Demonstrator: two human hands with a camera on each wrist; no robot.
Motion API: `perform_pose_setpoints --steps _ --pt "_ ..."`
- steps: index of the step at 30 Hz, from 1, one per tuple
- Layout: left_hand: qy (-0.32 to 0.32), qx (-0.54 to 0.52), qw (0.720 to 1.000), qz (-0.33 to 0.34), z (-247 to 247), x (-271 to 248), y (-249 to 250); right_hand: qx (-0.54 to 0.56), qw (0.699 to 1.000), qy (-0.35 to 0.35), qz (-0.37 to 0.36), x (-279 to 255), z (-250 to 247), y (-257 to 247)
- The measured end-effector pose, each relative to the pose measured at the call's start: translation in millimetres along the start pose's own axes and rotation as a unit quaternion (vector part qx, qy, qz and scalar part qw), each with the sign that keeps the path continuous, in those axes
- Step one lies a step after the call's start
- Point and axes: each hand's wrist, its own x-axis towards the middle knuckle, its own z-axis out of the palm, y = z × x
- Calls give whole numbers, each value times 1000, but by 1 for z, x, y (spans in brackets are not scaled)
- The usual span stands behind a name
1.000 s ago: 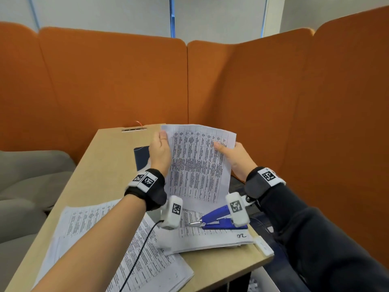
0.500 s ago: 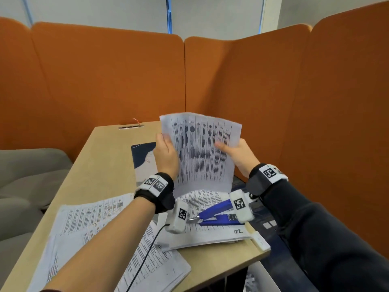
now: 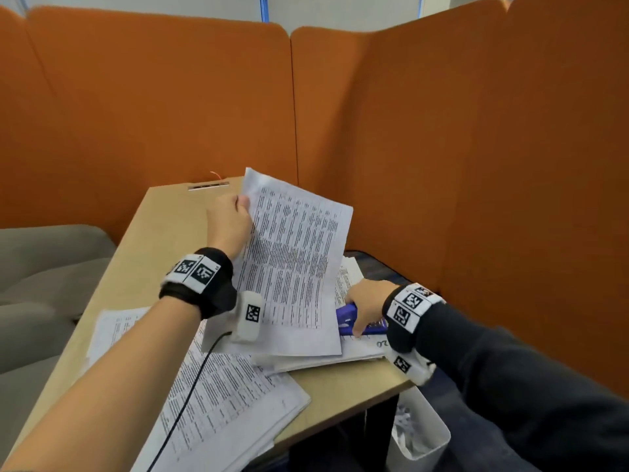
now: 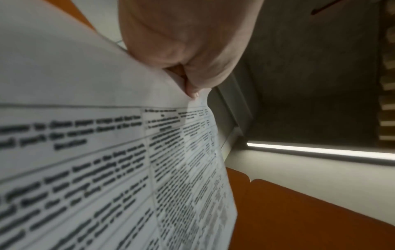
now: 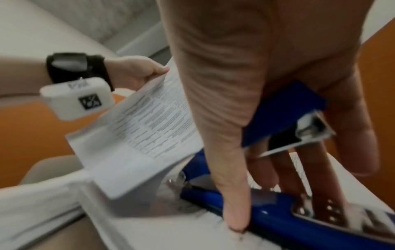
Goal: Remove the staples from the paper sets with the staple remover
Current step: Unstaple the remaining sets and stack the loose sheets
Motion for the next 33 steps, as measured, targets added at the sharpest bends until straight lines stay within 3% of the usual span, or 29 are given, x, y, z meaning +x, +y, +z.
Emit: perform_pose_setpoints --steps 4,9,12,14,17,20,22,23,28,33 --pt "-28 -42 998 -29 -3 -6 1 -55 997 60 10 4 15 -3" --pt "-25 -52 998 -27 -12 -12 5 57 995 66 48 -8 -6 24" --pt "-26 -49 998 -14 -15 -11 5 135 970 175 99 -25 -42 50" --pt "-27 -46 999 7 -14 -10 10 244 910 312 122 -36 -68 60" --pt "-36 -37 997 60 -8 -13 25 377 760 519 103 -44 -107 56" --pt "-38 -33 994 94 -2 -16 41 495 634 594 6 -43 -144 32" --pt "-41 -35 993 107 3 -18 50 552 584 593 -57 -41 -157 12" --pt "-45 -36 992 114 6 -19 55 555 584 588 -72 -40 -160 2" --pt "-38 -33 988 145 12 -31 70 503 663 546 -97 -25 -157 -23" --pt "-11 -33 988 152 10 -35 74 435 687 575 -94 -24 -157 -25"
